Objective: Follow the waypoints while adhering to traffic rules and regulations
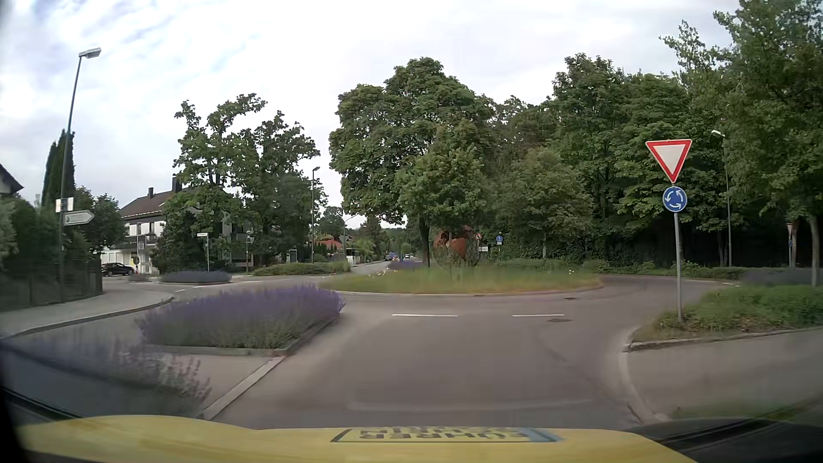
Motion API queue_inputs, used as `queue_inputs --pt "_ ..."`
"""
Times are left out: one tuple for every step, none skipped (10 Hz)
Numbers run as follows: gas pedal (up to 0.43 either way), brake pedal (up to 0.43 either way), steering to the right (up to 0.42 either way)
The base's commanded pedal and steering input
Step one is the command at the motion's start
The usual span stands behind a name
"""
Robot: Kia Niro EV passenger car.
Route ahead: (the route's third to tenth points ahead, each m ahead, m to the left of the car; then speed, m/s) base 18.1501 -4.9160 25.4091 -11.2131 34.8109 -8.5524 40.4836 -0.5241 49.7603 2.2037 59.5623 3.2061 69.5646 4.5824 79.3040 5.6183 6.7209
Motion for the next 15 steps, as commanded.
queue_inputs --pt "0.0 0.177 0.005" --pt "0.0 0.165 0.014" --pt "0.0 0.152 0.025" --pt "0.0 0.122 0.036" --pt "0.0 0.079 0.047" --pt "0.0 0.0 0.069" --pt "0.0 0.0 0.094" --pt "0.0 0.0 0.118" --pt "0.0 0.0 0.144" --pt "0.0 0.0 0.171" --pt "0.0 0.0 0.193" --pt "0.0 0.0 0.215" --pt "0.0 0.0 0.237" --pt "0.0 0.0 0.254" --pt "0.0 0.0 0.273"
